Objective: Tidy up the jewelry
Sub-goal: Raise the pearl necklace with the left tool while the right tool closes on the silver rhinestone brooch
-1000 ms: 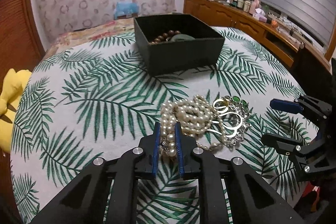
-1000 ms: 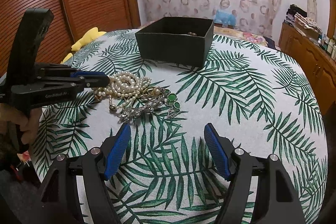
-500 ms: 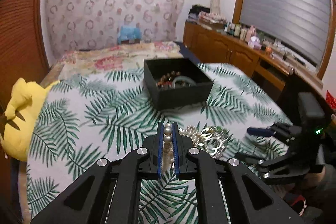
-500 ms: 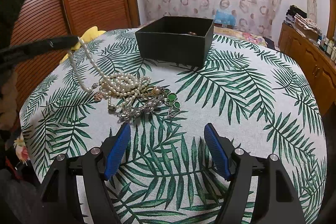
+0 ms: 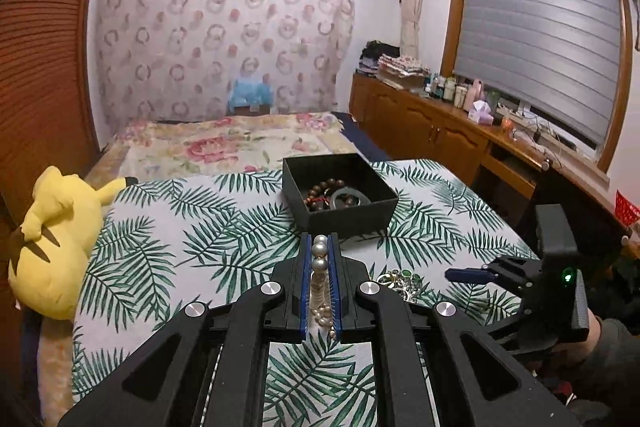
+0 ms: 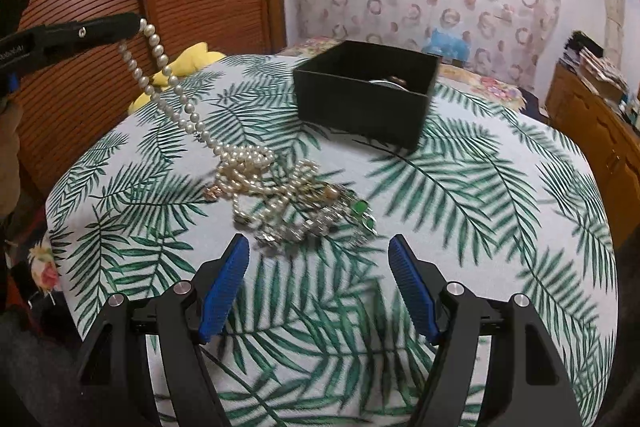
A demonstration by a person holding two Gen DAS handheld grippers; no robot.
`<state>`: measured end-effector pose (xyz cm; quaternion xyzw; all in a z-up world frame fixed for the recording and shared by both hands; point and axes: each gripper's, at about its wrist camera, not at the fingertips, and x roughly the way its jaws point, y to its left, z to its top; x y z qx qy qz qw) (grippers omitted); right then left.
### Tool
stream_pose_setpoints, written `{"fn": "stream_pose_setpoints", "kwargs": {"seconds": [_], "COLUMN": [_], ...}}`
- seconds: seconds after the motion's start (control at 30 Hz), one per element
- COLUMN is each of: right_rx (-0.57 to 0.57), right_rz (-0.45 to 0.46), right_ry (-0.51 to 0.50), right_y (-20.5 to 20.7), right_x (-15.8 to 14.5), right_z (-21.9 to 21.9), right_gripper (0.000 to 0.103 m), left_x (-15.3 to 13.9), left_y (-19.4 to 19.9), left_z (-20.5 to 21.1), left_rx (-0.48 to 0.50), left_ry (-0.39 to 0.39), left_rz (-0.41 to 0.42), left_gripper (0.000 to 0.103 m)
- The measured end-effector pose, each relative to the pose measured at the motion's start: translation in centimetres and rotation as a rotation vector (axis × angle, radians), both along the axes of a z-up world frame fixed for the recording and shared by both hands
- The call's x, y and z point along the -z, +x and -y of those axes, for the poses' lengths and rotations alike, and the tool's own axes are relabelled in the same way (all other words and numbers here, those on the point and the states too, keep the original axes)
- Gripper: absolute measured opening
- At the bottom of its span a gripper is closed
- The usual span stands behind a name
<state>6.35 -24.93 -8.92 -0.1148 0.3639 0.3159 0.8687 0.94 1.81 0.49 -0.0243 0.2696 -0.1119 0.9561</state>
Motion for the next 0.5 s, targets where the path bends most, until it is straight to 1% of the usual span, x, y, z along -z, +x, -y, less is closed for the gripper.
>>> {"fn": "stream_pose_setpoints", "kwargs": {"seconds": [0.37, 0.4, 0.5], "right_rx": [-0.085, -0.088, -0.085], "right_rz": [-0.024, -0.024, -0.024], "right_ry": [-0.086, -0.094, -0.118], "right_y": [1.7, 1.7, 2.1], "right_x": [1.0, 1.1, 1.5], "right_z": [-3.0, -3.2, -3.4], "right_gripper": [0.074, 0.070, 0.066], "left_x": [-0.1, 0.0, 0.3], "left_y": [-0.7, -0.7, -0.6], "left_z": [-1.4, -1.4, -1.3], "left_rx": [-0.016, -0.016, -0.012], "left_ry": [-0.020, -0.021, -0.024], "left_rz": [0.010, 0.008, 0.001], "left_gripper": [0.007, 0.007, 0.007]}}
